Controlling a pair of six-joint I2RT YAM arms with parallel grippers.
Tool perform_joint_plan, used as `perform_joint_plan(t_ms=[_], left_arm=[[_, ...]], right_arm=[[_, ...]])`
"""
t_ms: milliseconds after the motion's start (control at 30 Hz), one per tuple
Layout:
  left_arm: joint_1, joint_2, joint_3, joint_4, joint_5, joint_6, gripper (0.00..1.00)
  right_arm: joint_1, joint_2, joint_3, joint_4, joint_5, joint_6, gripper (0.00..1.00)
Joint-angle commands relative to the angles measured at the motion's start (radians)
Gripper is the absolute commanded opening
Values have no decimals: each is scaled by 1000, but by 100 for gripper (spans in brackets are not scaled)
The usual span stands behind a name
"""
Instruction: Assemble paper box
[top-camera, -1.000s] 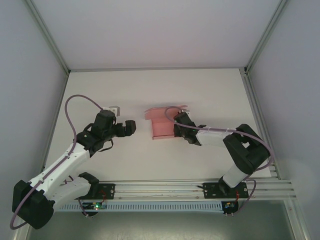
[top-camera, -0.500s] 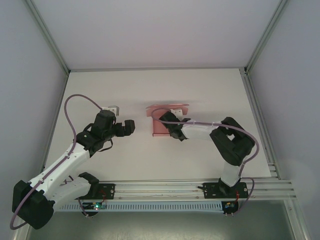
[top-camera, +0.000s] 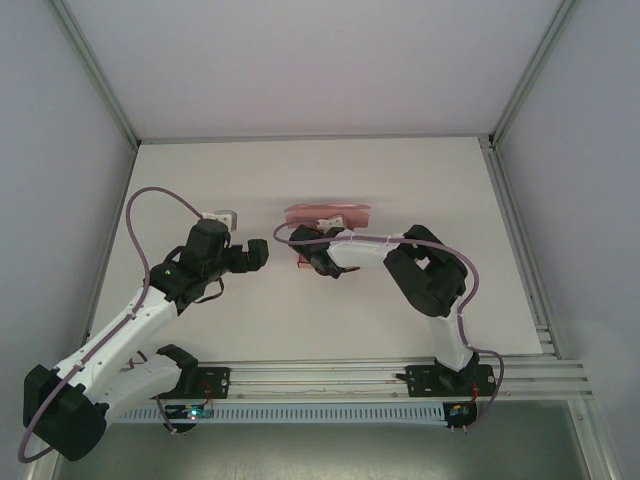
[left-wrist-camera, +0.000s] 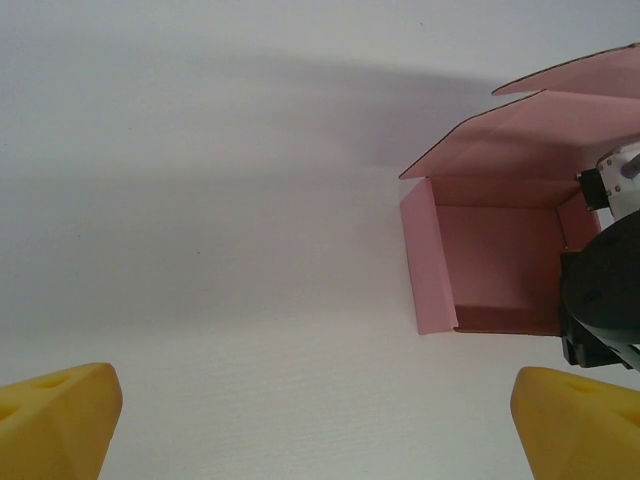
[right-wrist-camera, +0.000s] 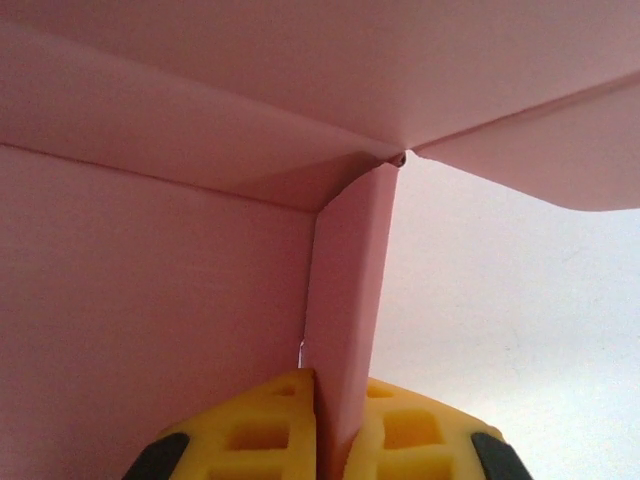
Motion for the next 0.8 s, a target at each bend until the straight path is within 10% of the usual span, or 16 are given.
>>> perform_joint_plan(t_ms=[0, 167, 567, 767], left_arm=[[7, -22, 27, -47, -44, 16, 100], [8, -50, 25, -56, -45, 14, 100], [8, -90, 18, -48, 27, -9, 100], [7, -81, 18, -33, 70, 8, 100]], right_arm=[[1, 106, -19, -225, 4, -152, 0], [-8, 25, -54, -86, -66, -172, 0], [-52, -362, -215, 323, -329, -274, 49], [-76, -465, -283, 389, -380, -268, 53]])
